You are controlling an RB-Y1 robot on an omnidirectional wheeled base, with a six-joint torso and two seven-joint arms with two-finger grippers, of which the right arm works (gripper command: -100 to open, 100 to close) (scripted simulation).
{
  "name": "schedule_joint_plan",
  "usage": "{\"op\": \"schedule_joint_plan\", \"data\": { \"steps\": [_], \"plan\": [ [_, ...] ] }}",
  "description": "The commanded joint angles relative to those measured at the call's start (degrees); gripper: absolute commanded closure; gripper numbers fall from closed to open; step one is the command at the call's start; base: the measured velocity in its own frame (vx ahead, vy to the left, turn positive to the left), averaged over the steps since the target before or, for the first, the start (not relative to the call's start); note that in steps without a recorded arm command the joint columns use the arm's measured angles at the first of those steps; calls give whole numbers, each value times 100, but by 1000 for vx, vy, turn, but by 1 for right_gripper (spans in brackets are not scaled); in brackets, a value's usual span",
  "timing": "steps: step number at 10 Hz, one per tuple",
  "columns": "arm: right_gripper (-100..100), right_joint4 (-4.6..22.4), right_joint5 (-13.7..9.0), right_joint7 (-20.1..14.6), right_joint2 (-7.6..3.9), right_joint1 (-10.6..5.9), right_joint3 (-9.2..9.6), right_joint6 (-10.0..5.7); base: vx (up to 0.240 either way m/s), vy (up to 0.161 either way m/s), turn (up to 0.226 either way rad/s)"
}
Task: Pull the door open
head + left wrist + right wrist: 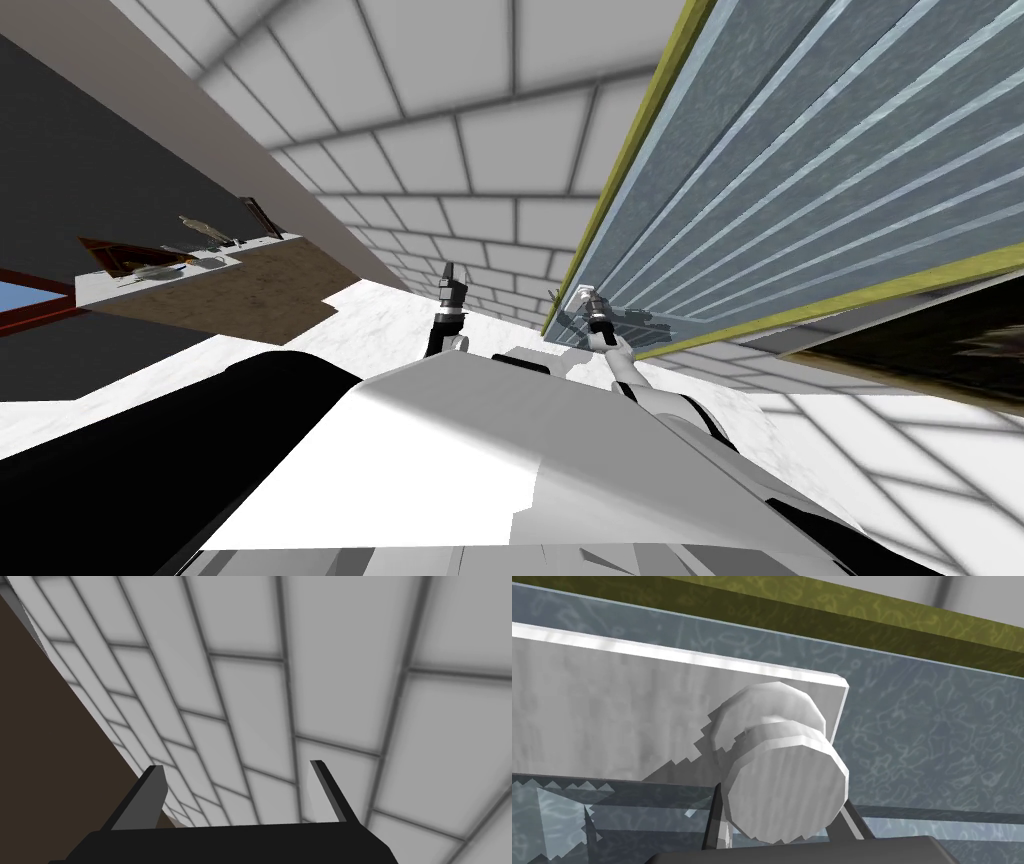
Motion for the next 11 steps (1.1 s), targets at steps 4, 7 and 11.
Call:
{"op": "schedule_joint_plan", "data": {
  "steps": [4,7,11],
  "plan": [
    [100,29,-514,-727,3,-63,-14,42,-74,-49,125],
    [100,81,-804,-1181,15,-102,-16,78,-60,-40,95],
    [100,131,-1092,-1702,26,-141,-18,113,-52,-34,84]
  ]
}}
